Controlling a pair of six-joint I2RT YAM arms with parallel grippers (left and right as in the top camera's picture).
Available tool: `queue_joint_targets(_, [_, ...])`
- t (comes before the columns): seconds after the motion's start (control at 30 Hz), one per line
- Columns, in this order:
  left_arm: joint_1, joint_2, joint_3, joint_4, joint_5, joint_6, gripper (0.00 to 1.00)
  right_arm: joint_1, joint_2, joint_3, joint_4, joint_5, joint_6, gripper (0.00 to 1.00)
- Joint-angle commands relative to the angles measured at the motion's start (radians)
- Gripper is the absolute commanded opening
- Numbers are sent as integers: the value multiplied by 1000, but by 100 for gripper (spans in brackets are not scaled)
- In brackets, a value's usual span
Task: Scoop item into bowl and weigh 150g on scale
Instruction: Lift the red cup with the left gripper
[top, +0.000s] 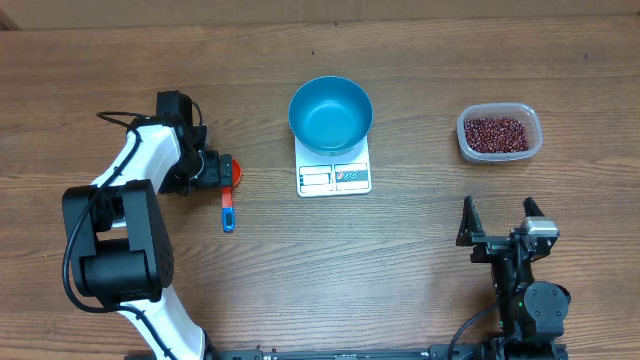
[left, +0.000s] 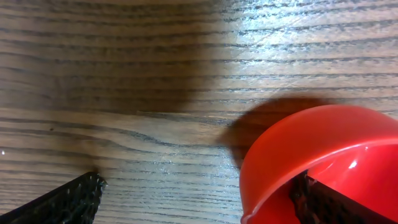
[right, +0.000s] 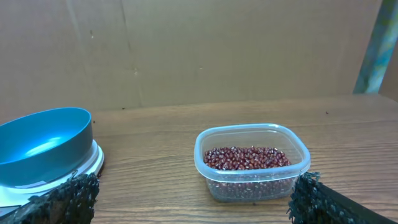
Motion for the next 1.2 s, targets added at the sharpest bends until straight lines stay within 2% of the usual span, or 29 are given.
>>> queue_joint_targets(0.0, [4,40,-10,13,-18,-6,100,-3,-10,-11,6,2,-5,100])
queue_joint_targets(0.13, [4,40,-10,14,-19,-5,100,-3,-10,-11,5,2,-4,100])
queue_joint_targets(0.17, [4,40,-10,15,-19,-5,96,-3,-10,-11,6,2,-4,100])
queue_joint_targets(0.3, [4,40,-10,23,-19,-5,60,-3,-10,-11,6,2,-4,100])
queue_joint_targets(0.33, [4,40,-10,24,-19,-5,45,-3,-10,-11,6,2,-4,100])
queue_joint_targets(0.37, [3,40,-10,25,-19,-6,38,-3,-10,-11,6,2,-4,100])
queue_joint_targets(0.57, [4,40,-10,24,-19,-6,4,-3,-10,-11,6,3,-4,100])
queue_joint_targets(0.9, [4,40,-10,16,-14,-6,4,-3,-10,-11,6,2,-4,100])
queue_joint_targets(1.17, [4,39,34,-54,-15,-9,4,-3,-10,-11,6,2,-4,100])
